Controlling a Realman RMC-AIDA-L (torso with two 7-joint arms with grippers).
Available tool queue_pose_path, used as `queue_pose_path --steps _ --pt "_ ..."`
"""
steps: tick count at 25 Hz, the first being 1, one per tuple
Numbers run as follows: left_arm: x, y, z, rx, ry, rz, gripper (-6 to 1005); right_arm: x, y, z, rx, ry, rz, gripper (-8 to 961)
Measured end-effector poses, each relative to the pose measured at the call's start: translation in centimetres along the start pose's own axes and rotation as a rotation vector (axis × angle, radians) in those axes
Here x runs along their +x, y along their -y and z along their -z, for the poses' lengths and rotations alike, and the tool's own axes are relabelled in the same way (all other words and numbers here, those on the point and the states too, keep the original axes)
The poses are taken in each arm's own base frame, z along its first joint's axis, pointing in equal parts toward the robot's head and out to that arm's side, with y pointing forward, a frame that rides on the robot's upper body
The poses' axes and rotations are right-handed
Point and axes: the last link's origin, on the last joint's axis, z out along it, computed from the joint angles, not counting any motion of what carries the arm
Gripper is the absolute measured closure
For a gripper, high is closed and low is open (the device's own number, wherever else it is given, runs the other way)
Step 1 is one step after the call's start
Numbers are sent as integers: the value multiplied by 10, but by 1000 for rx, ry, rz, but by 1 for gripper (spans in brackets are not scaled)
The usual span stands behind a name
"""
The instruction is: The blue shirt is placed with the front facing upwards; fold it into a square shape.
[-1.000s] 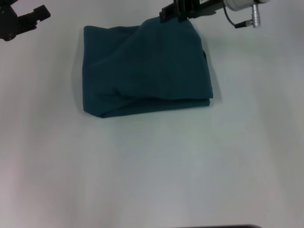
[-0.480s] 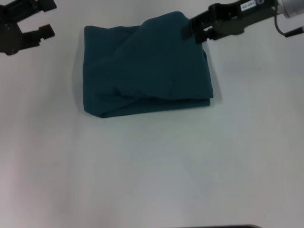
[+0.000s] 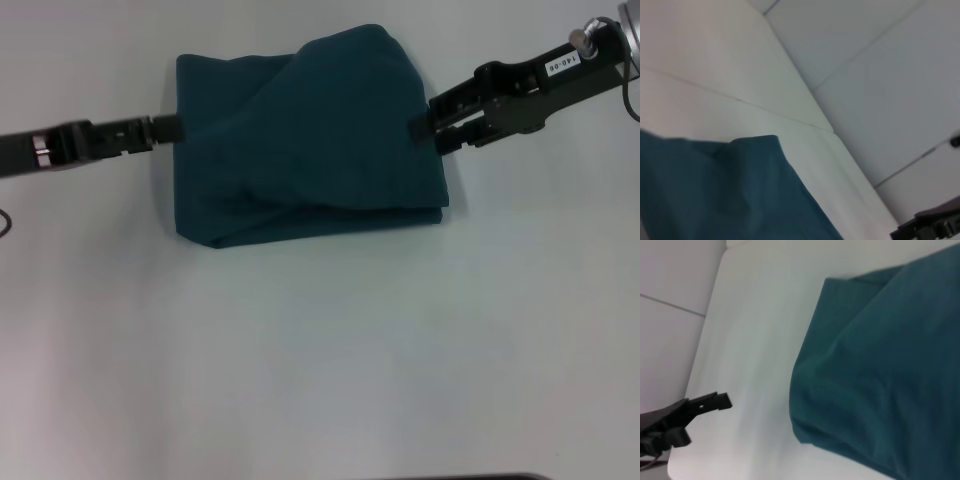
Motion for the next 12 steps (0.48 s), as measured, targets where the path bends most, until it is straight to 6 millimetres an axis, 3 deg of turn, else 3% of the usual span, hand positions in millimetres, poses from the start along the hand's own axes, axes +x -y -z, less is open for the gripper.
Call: queue_pose_path --steps 4,12 --pt "-14 2 -4 4 -6 -125 74 7 2 -1 -16 -25 -18 379" --pt "-27 7 -5 23 62 -118 86 15 11 0 -14 -55 -69 374"
